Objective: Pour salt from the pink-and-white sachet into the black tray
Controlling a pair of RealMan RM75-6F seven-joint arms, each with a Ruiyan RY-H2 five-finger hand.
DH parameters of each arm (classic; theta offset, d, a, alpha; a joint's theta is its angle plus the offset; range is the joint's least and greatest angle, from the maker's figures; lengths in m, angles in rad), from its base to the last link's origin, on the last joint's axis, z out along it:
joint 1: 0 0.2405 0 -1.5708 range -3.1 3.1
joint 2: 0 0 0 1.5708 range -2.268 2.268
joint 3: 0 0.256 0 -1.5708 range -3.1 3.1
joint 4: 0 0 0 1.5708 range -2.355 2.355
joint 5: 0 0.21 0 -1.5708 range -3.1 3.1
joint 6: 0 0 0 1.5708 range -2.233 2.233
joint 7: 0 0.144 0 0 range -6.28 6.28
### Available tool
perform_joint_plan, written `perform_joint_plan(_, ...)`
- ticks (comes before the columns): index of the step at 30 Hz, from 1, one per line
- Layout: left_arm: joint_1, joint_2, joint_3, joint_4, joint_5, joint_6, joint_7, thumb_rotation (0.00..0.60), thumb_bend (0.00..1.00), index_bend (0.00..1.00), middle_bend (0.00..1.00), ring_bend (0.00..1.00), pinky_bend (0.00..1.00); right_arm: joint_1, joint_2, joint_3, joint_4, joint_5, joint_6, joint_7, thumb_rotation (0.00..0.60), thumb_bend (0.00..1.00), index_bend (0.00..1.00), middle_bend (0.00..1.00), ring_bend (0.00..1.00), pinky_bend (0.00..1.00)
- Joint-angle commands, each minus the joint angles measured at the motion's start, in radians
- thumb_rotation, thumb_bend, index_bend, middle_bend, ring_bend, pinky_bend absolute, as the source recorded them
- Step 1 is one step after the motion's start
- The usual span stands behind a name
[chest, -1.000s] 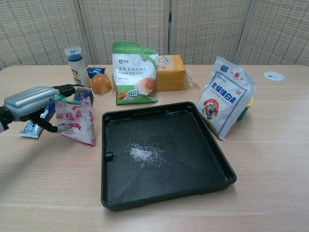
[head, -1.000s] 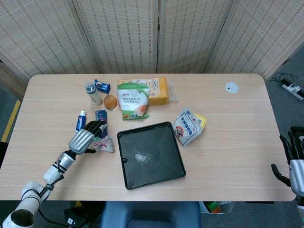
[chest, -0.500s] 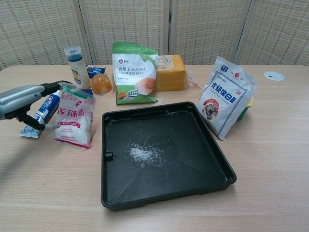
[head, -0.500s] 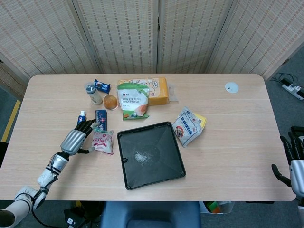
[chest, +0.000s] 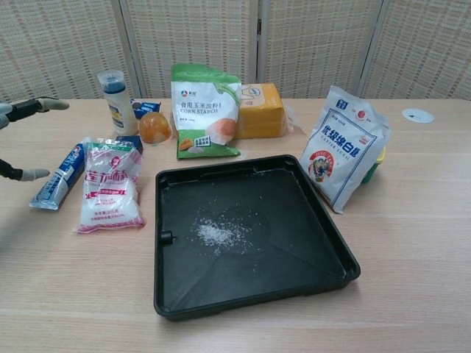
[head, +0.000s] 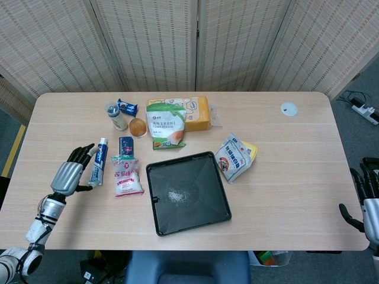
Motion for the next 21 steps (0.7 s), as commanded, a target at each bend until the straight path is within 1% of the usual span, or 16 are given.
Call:
perform_joint_plan(1, 0.066, 0.115, -0.042, -0.176, -0.099, 0.024, 0.133, 0.600, 0.32, 0.00, 0.00, 0.00, 0.00, 0.005, 0.000, 0.002, 0.003, -0.001, -0.005, 0.004, 0.600, 0.34, 0.04, 0.01, 0.04, 0.00)
perform_joint_plan(4, 0.102, 0.170, -0.053, -0.278, -0.149, 0.042, 0.209, 0.600, 0.35, 0.00, 0.00, 0.00, 0.01, 0.013, 0.001, -0.001, 0.003, -0.009, -0.017, 0.030, 0.600, 0.34, 0.04, 0.01, 0.04, 0.00)
perform_joint_plan(6, 0.136, 0.199, -0.060, -0.344, -0.174, 0.083, 0.261, 0.600, 0.36, 0.00, 0.00, 0.00, 0.01, 0.020, 0.006, -0.006, 0.004, -0.019, -0.030, 0.062, 0.600, 0.34, 0.04, 0.01, 0.04, 0.00)
perform_joint_plan(10, 0.190, 0.220, -0.063, -0.412, -0.190, 0.156, 0.307, 0.600, 0.39, 0.00, 0.00, 0.00, 0.02, 0.030, 0.009, -0.011, 0.013, -0.029, -0.047, 0.097, 0.600, 0.34, 0.04, 0.01, 0.04, 0.00)
perform_joint_plan(16, 0.275, 0.258, -0.030, -0.515, -0.174, 0.255, 0.398, 0.600, 0.40, 0.00, 0.00, 0.01, 0.02, 0.048, 0.008, -0.021, 0.025, -0.054, -0.065, 0.153, 0.600, 0.34, 0.05, 0.01, 0.04, 0.00)
perform_joint_plan(21, 0.332, 0.265, -0.002, -0.576, -0.131, 0.321, 0.419, 0.600, 0.40, 0.00, 0.01, 0.01, 0.02, 0.063, 0.004, -0.022, 0.031, -0.070, -0.073, 0.185, 0.600, 0.34, 0.06, 0.01, 0.05, 0.00)
